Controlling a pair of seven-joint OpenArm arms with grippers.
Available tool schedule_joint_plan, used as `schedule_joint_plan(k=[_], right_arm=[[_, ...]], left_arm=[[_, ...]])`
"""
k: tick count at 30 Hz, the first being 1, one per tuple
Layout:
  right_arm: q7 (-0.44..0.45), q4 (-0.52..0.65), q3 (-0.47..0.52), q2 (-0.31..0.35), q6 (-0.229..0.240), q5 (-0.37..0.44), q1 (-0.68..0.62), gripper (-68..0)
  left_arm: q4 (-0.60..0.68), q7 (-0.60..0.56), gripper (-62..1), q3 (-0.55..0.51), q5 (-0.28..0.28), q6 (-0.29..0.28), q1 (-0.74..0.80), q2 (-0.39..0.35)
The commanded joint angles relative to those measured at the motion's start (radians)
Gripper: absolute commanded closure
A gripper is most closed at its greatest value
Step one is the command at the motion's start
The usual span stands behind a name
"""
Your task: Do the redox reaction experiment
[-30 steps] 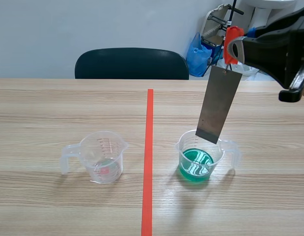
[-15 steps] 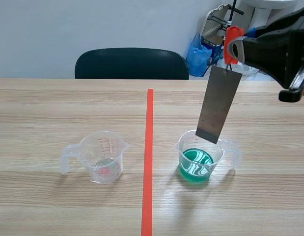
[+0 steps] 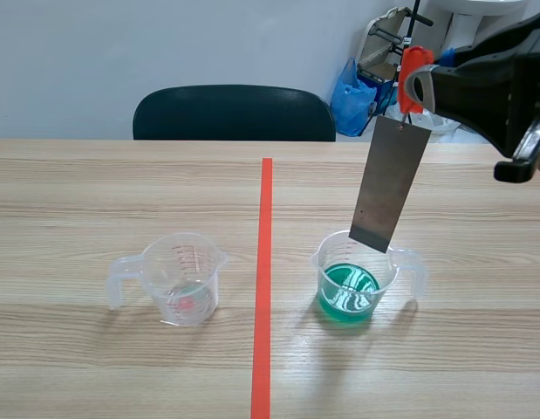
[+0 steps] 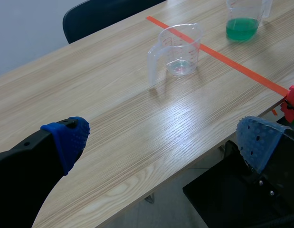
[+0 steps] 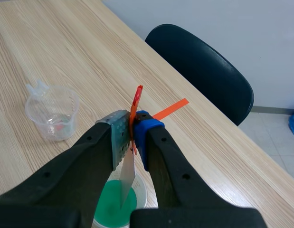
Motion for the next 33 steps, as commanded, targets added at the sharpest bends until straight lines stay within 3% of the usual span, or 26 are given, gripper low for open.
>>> schedule_joint_plan(k=[1, 17, 25, 33], right_arm=[[0.026, 0.006, -0.012, 0.003, -0.003, 0.005, 0.009, -0.6], [0.283, -0.153, -0.170, 0.000, -0.003, -0.217, 0.010, -0.6], [0.379, -0.238, -0.196, -0.076, -0.003, -0.393, 0.010, -0.6], [0.456, -0.303, -0.222, -0.121, -0.003, -0.513, 0.010, -0.6]], left_arm=[[0.005, -0.016, -62.3, -0.005, -0.011, -0.002, 0.001, 0.005], [0.005, -0.018, -62.3, -0.005, -0.011, -0.002, 0.001, 0.005], [0.005, -0.018, -62.3, -0.005, -0.011, -0.002, 0.001, 0.005], [0.005, -0.018, -62.3, -0.005, -0.011, -0.002, 0.001, 0.005]])
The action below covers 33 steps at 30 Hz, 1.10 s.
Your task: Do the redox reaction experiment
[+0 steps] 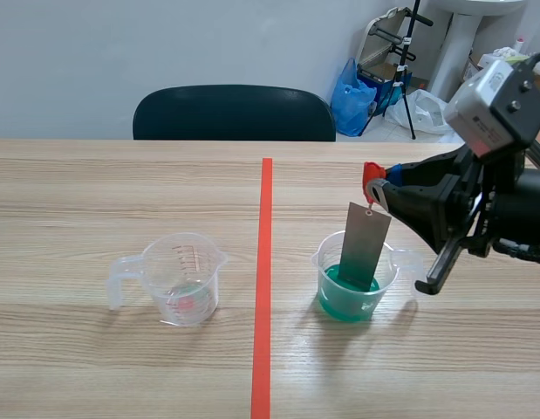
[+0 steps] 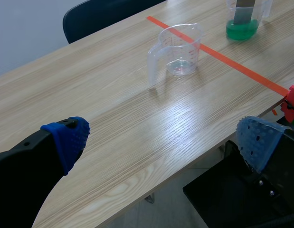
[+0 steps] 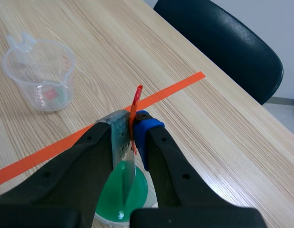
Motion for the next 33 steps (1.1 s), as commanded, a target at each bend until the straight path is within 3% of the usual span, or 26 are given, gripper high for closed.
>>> schedule_joint_plan(k=[1, 15, 33], right_arm=[[0.027, -0.008, 0.003, -0.004, -0.003, -0.008, 0.010, -0.6], [0.069, -0.035, 0.003, -0.023, -0.003, -0.082, 0.010, -0.6], [0.069, -0.035, 0.003, -0.023, -0.003, -0.082, 0.010, -0.6]], left_arm=[[0.005, -0.017, -62.3, -0.005, -0.011, -0.002, 0.001, 0.005], [0.005, -0.017, -62.3, -0.005, -0.011, -0.002, 0.001, 0.005], [0.005, -0.018, -62.3, -0.005, -0.011, -0.002, 0.001, 0.005]])
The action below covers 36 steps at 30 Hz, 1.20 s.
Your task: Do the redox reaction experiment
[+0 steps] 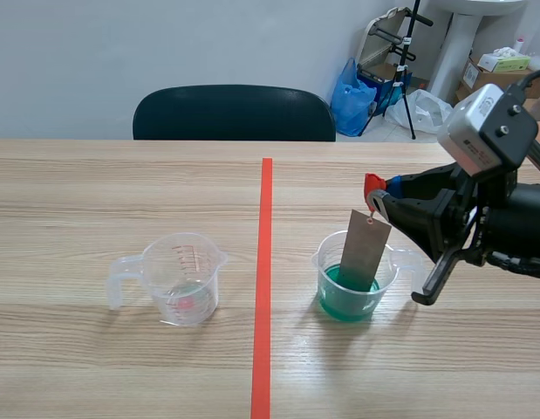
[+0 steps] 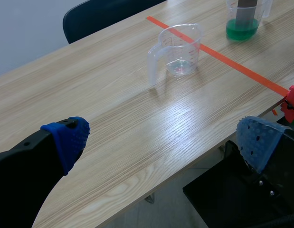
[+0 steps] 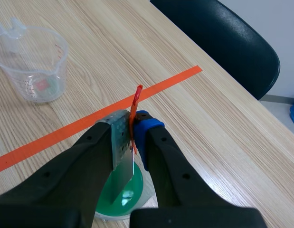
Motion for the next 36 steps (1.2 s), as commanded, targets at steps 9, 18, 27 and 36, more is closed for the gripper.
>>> schedule_joint_plan(k=[9, 18, 27, 36], right_arm=[[0.011, 0.008, 0.003, 0.000, 0.000, 0.004, 0.010, -0.6], [0.011, 0.008, 0.003, 0.000, 0.000, 0.004, 0.010, -0.6], [0.012, 0.008, 0.003, 0.000, 0.000, 0.004, 0.010, -0.6], [0.012, 0.008, 0.003, 0.000, 0.000, 0.004, 0.010, -0.6]], left_arm=[[0.005, -0.018, -62.3, -0.005, -0.014, -0.002, 0.001, 0.005], [0.005, -0.018, -62.3, -0.005, -0.055, -0.002, 0.001, 0.005], [0.005, -0.017, -62.3, -0.005, -0.055, -0.002, 0.001, 0.005], [0.005, -0.014, -62.3, -0.005, -0.055, -0.002, 0.001, 0.005]])
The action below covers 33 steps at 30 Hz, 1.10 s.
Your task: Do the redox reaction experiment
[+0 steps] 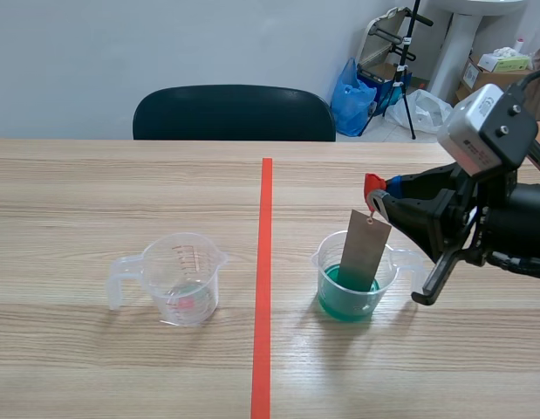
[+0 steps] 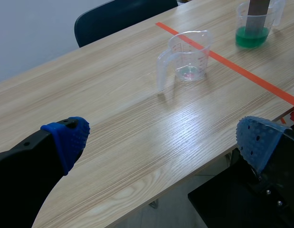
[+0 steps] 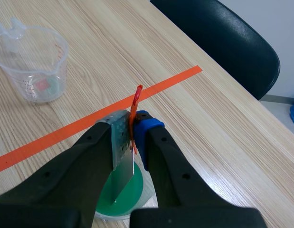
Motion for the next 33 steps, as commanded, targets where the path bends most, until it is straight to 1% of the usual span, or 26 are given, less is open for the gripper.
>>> schedule_joint_plan(k=[1, 33], right_arm=[[0.012, 0.008, 0.003, 0.000, 0.000, 0.004, 0.010, -0.6], [0.026, 0.008, 0.003, 0.000, 0.000, 0.005, 0.010, -0.6]], left_arm=[[0.005, -0.014, -62.3, -0.005, -0.007, -0.002, 0.001, 0.005], [0.005, -0.014, -62.3, -0.005, -0.006, -0.002, 0.001, 0.005]])
